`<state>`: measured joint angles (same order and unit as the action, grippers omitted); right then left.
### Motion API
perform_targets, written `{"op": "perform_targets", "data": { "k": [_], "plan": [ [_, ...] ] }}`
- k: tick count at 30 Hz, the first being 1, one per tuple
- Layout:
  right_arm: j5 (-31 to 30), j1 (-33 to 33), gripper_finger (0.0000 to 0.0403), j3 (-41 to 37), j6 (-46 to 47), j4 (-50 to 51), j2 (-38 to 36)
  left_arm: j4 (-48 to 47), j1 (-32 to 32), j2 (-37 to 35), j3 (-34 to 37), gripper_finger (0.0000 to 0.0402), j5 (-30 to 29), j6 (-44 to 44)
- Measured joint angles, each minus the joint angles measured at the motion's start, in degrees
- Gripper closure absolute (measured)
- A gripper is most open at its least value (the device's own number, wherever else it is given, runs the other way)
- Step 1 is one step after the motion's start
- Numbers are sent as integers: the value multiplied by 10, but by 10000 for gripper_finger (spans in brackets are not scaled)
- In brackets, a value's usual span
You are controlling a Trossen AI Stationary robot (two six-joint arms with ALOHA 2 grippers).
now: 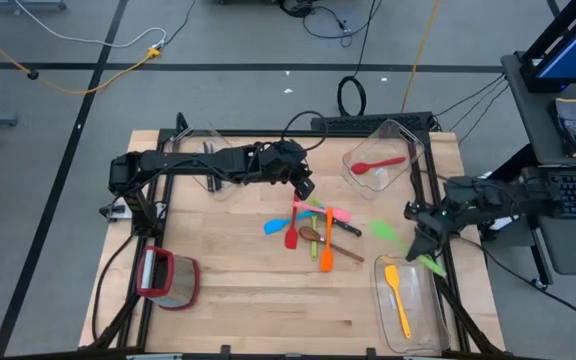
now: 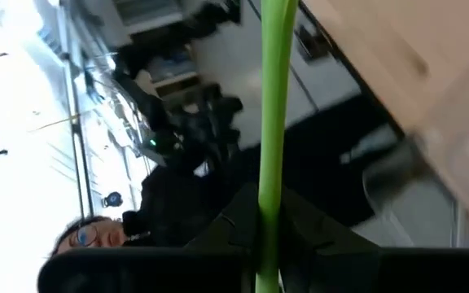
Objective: Pick & Place Kitchen Items
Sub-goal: Put the green spatula into the bottom transparent bin
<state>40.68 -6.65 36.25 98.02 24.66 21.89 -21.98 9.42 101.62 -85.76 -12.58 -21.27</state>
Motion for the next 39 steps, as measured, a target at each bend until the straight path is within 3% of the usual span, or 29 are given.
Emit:
{"op": "perform_targets", "data": {
  "k": [10,21,31,39],
  "plan": [
    [-143,-184,390,27,144,10,21,-22,11,-1,22,277,-6,-2],
    [-249,-354,390,69,206,36,161,-16,13,-1,61,277,7,-13],
    [-394,-518,389,96,360,38,273,-4,16,-1,61,277,10,2],
    [-455,-549,389,96,374,47,352,-4,16,-1,61,277,27,2]
  ]
}}
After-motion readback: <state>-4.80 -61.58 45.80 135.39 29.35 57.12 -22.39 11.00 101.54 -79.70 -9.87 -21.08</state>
